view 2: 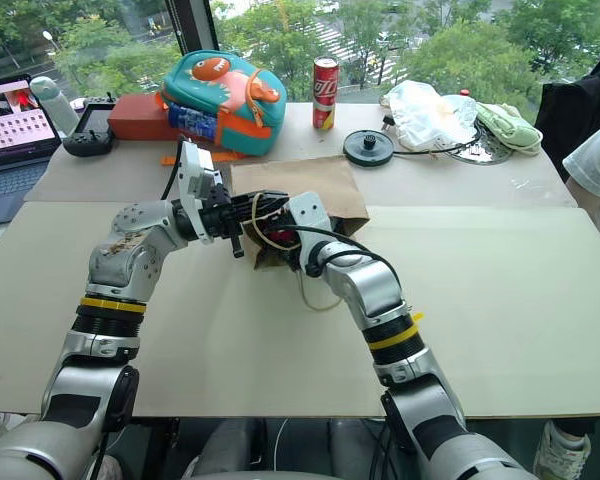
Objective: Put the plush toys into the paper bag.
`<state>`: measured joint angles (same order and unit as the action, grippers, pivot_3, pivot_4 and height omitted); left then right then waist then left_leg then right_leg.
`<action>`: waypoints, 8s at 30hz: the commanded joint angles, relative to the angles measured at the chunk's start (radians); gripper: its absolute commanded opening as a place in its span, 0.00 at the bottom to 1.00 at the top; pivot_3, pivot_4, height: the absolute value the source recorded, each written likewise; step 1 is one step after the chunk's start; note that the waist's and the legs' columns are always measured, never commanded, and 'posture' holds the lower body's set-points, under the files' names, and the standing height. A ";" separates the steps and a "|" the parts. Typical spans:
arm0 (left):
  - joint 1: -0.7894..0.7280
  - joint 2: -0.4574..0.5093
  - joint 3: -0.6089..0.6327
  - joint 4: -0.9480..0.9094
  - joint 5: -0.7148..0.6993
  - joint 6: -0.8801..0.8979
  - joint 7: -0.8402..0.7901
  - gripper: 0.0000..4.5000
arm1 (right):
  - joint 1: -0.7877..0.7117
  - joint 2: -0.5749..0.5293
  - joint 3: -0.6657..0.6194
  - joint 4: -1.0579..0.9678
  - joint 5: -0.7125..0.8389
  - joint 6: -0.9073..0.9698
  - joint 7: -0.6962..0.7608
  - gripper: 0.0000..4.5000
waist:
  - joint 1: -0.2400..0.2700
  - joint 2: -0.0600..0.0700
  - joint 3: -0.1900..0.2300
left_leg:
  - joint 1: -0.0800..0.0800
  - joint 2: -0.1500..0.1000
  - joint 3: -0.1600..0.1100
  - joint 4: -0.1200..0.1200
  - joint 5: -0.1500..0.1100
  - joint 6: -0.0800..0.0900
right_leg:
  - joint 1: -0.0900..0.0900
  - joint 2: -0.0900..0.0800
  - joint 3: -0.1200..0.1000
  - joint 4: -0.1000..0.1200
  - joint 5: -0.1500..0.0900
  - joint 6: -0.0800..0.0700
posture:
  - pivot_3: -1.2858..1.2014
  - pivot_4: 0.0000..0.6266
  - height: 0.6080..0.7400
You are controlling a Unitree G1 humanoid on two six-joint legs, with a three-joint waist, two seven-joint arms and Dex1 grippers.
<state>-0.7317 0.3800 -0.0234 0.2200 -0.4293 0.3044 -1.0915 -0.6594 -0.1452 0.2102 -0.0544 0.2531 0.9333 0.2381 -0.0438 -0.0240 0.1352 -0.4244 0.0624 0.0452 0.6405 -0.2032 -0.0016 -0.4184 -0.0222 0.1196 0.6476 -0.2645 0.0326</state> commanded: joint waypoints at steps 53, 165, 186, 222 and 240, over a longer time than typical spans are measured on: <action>-0.023 -0.029 0.028 -0.024 -0.055 0.064 0.037 0.00 | 0.256 -0.219 -0.111 -0.570 0.163 0.322 0.136 0.01 | 0.001 0.000 0.000 | 0.008 -0.001 -0.001 0.000 0.000 0.000 | 0.011 0.000 0.000 -0.004 -0.001 0.001 | 0.52 0.24 0.95; 0.170 0.043 -0.083 -0.128 -0.004 0.096 0.020 1.00 | 0.119 -0.338 -0.015 -0.459 0.169 0.092 0.141 0.01 | 0.017 0.000 0.001 | 0.002 -0.005 -0.009 -0.001 0.000 0.000 | 0.009 -0.002 -0.002 -0.005 -0.004 0.000 | 0.52 0.24 0.95; 0.177 -0.051 -0.073 -0.086 0.042 0.028 0.107 0.43 | 0.113 -0.325 -0.029 -0.481 0.156 0.121 0.140 0.00 | 0.020 0.000 0.001 | 0.002 -0.005 -0.009 -0.001 0.000 0.000 | 0.010 -0.002 -0.002 -0.004 -0.004 0.000 | 0.52 0.24 0.95; 0.130 -0.029 0.010 -0.087 -0.048 0.065 0.023 0.01 | 0.409 -0.634 -0.616 -0.491 0.482 0.018 0.440 0.00 | 0.018 0.000 0.001 | 0.006 -0.011 -0.016 0.001 0.000 0.000 | 0.016 -0.002 0.000 -0.004 -0.005 0.002 | 0.52 0.24 0.95; 0.228 0.314 -0.004 -0.293 -0.081 -0.031 -0.385 0.01 | 0.459 -0.733 -0.634 -0.398 0.500 -0.167 0.656 0.00 | 0.007 0.000 0.001 | 0.004 -0.011 -0.016 0.000 0.000 0.000 | 0.015 -0.003 0.001 -0.006 -0.006 0.004 | 0.52 0.24 0.95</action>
<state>-0.5038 0.6813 -0.0257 -0.0528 -0.5154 0.3202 -1.4510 -0.1978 -0.8578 -0.3863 -0.4133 0.7294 0.7955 0.8672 -0.0367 -0.0238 0.1360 -0.4196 0.0513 0.0290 0.6402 -0.2027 -0.0017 -0.4028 -0.0249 0.1201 0.6421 -0.2709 0.0364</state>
